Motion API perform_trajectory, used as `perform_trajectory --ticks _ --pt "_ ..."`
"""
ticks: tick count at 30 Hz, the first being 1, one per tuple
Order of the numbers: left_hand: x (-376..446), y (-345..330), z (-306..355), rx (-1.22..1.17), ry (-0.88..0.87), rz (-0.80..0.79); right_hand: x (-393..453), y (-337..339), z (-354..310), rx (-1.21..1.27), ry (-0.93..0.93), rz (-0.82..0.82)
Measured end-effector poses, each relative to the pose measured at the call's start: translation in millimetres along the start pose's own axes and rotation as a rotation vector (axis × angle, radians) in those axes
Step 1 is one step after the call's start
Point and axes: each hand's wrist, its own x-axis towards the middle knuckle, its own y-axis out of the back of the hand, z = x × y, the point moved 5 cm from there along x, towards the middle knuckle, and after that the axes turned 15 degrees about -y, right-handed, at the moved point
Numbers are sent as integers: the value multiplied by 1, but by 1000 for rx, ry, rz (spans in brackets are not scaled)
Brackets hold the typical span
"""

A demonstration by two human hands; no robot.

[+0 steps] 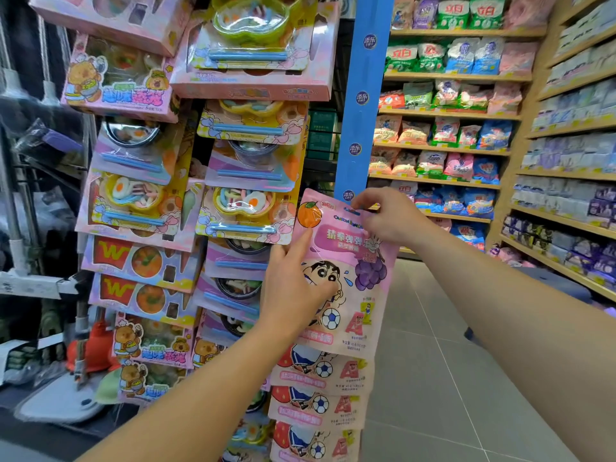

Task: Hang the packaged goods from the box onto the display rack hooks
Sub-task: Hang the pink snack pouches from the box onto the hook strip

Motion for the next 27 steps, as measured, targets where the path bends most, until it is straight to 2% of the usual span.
perform_trajectory --ticks 8,12,18,22,27 --pt "10 -3 1 -28 36 64 -1 4 -5 14 39 12" --pt "14 -5 -1 -19 53 50 -4 1 -5 -53 44 80" --pt "15 -6 -3 -14 62 45 -1 0 -8 -81 38 74" --pt "16 -7 1 -22 47 75 0 0 -6 -27 41 157" --pt "22 -8 2 -20 91 15 -4 -9 -1 -93 91 170"
